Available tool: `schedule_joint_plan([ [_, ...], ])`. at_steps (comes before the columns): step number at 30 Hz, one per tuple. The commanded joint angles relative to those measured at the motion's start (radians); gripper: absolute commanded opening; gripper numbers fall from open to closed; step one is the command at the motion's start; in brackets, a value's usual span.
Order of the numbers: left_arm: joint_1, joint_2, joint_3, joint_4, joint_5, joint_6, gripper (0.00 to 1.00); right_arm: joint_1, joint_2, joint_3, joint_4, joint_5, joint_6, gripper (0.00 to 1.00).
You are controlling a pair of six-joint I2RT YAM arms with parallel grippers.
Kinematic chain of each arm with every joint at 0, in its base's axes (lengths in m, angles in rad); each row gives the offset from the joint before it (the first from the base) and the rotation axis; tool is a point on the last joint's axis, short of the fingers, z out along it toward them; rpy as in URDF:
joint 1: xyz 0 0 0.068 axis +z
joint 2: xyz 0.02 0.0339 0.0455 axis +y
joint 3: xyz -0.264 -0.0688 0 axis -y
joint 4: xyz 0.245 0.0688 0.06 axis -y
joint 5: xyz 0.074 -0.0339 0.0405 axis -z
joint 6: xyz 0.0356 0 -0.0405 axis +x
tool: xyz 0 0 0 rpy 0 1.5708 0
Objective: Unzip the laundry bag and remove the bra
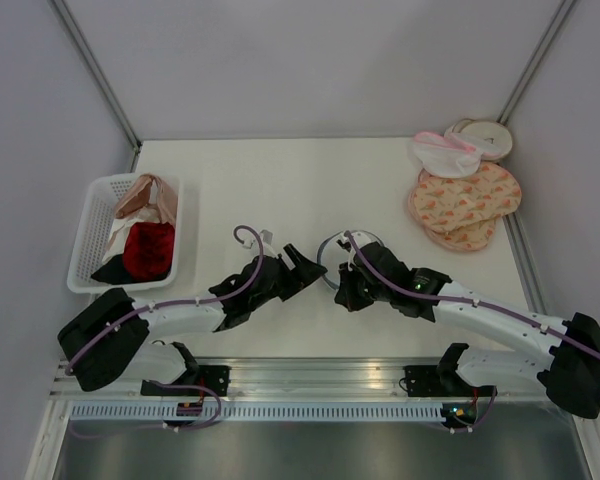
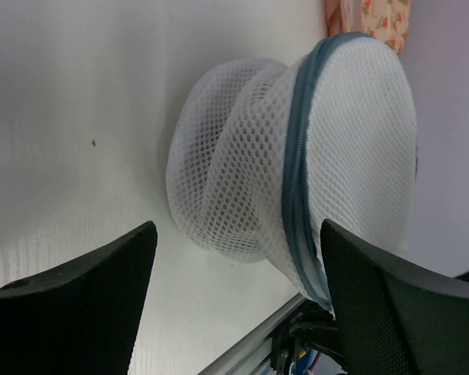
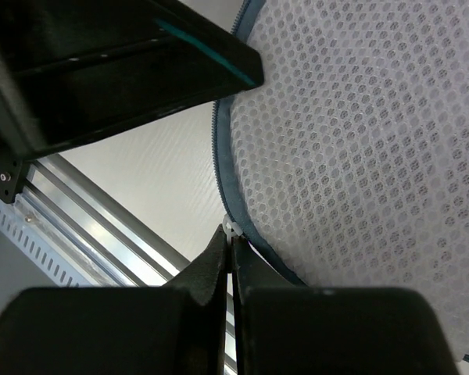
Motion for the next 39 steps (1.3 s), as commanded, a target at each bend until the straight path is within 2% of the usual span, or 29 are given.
schedule_joint_plan([
  [1, -0.005, 0.063, 0.045, 0.104, -0.016, -0.045, 0.84, 0.002, -0.025, 0.001, -0.006, -0.034, -0.021, 0.01],
  [9, -0.007, 0.08, 0.026, 0.182, -0.053, -0.061, 0.62, 0.005, -0.05, -0.024, -0.046, -0.04, -0.032, 0.0],
  [11, -0.007, 0.069, 0.02, 0.196, -0.059, -0.051, 0.46, 0.005, -0.051, -0.025, -0.055, -0.033, -0.032, 0.0],
  [12, -0.008, 0.069, 0.022, 0.196, -0.059, -0.046, 0.27, 0.008, -0.05, -0.025, -0.059, -0.027, -0.032, 0.0],
  [13, -0.007, 0.069, 0.025, 0.194, -0.056, -0.042, 0.17, 0.007, -0.05, -0.024, -0.062, -0.02, -0.03, 0.0],
  [14, -0.008, 0.07, 0.023, 0.194, -0.053, -0.04, 0.02, 0.008, -0.05, -0.022, -0.065, -0.007, -0.027, 0.0],
  [17, -0.008, 0.072, 0.014, 0.199, -0.048, -0.04, 0.02, 0.008, -0.047, -0.016, -0.08, 0.013, -0.018, 0.0],
  [20, -0.008, 0.047, -0.009, 0.198, -0.063, -0.032, 0.02, 0.008, -0.047, 0.005, -0.144, 0.119, 0.005, 0.0],
  [21, -0.007, 0.02, -0.013, 0.187, -0.07, -0.026, 0.02, 0.008, -0.047, 0.011, -0.167, 0.2, 0.012, 0.0],
  [28, -0.007, -0.138, -0.067, 0.026, -0.12, 0.017, 0.02, 0.008, -0.027, 0.071, -0.345, 0.472, 0.109, 0.0],
  [31, -0.007, -0.178, -0.076, -0.013, -0.12, 0.027, 0.02, 0.007, -0.013, 0.073, -0.352, 0.49, 0.123, 0.0],
  [32, -0.008, -0.195, -0.075, -0.022, -0.108, 0.046, 0.06, 0.008, -0.001, 0.071, -0.341, 0.487, 0.12, 0.0],
  [33, -0.008, -0.203, -0.07, -0.031, -0.105, 0.053, 0.26, 0.007, 0.007, 0.07, -0.336, 0.484, 0.117, 0.0],
  [35, -0.008, -0.219, -0.064, -0.075, -0.109, 0.078, 0.57, 0.008, 0.024, 0.07, -0.326, 0.484, 0.115, 0.01],
  [36, -0.008, -0.227, -0.052, -0.101, -0.125, 0.084, 0.76, 0.007, 0.039, 0.068, -0.324, 0.486, 0.114, 0.0],
  [39, -0.008, -0.267, -0.046, -0.181, -0.206, 0.109, 0.87, 0.007, 0.057, 0.067, -0.321, 0.489, 0.117, 0.0],
])
